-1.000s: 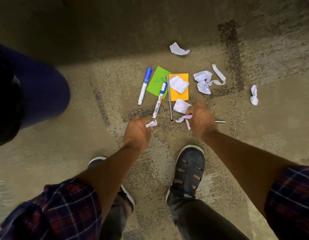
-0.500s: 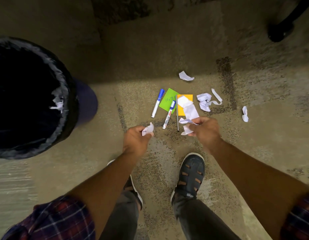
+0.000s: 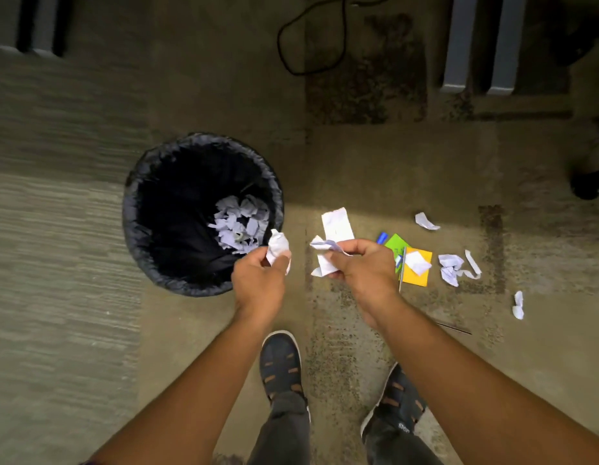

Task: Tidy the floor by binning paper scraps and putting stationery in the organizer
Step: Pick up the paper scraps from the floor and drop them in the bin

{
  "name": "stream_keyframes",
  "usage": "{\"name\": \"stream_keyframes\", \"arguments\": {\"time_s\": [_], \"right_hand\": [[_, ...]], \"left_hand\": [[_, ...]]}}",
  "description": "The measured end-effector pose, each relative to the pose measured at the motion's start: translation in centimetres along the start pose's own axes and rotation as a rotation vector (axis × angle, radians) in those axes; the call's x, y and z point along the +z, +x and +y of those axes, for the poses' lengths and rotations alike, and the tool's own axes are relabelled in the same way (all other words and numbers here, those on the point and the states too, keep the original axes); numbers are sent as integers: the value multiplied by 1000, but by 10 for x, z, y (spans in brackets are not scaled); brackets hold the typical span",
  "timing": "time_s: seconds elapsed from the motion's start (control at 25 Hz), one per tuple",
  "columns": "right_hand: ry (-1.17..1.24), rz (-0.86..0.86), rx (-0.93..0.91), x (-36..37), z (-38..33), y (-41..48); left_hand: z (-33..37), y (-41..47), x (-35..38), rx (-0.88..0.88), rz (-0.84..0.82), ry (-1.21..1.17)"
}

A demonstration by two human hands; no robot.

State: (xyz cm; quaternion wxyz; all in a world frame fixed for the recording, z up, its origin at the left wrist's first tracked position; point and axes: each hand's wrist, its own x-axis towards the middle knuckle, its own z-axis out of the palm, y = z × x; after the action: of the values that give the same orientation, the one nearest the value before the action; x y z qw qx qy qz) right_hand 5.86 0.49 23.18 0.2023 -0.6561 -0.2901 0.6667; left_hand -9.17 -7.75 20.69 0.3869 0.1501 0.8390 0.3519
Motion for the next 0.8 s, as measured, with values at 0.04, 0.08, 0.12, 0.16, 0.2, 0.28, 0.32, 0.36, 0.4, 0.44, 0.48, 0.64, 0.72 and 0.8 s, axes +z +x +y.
{"name": "stream_keyframes", "arguments": {"time_s": [0.04, 0.08, 0.12, 0.16, 0.2, 0.28, 0.32, 0.36, 0.4, 0.44, 0.48, 0.64, 0.72, 0.8], "right_hand": [[-7, -24, -5, 21, -6, -3], [-27, -46, -7, 40, -10, -5], [-58, -65, -8, 56, -13, -6], [-90, -81, -7, 72, -16, -7], [-119, -98, -6, 87, -18, -6], [-177, -123, -1, 114, -21, -4], [-203, -123, 6, 126, -23, -2], [-230, -115, 14, 136, -24, -1], [-257, -105, 18, 144, -25, 0], [-282, -103, 14, 151, -26, -1], [-296, -105, 1, 155, -27, -2], [-373, -77, -63, 153, -32, -9], [-357, -69, -75, 145, -35, -16], [-330, -59, -100, 132, -35, -26]], "left_hand": [[0, 6, -19, -4, 43, -10], [1, 13, -35, -8, 74, -27], [-1, 18, -49, -15, 95, -49], [-2, 24, -63, -39, 109, -84], [-2, 29, -76, -77, 116, -130], [-1, 41, -99, -173, 119, -181], [0, 49, -108, -216, 107, -168], [0, 56, -116, -252, 98, -159], [1, 64, -122, -279, 92, -157], [3, 69, -129, -301, 90, -173], [3, 73, -133, -310, 98, -184], [10, 77, -140, -298, 113, -193], [15, 71, -137, -280, 97, -178], [21, 60, -133, -238, 57, -176]]}}
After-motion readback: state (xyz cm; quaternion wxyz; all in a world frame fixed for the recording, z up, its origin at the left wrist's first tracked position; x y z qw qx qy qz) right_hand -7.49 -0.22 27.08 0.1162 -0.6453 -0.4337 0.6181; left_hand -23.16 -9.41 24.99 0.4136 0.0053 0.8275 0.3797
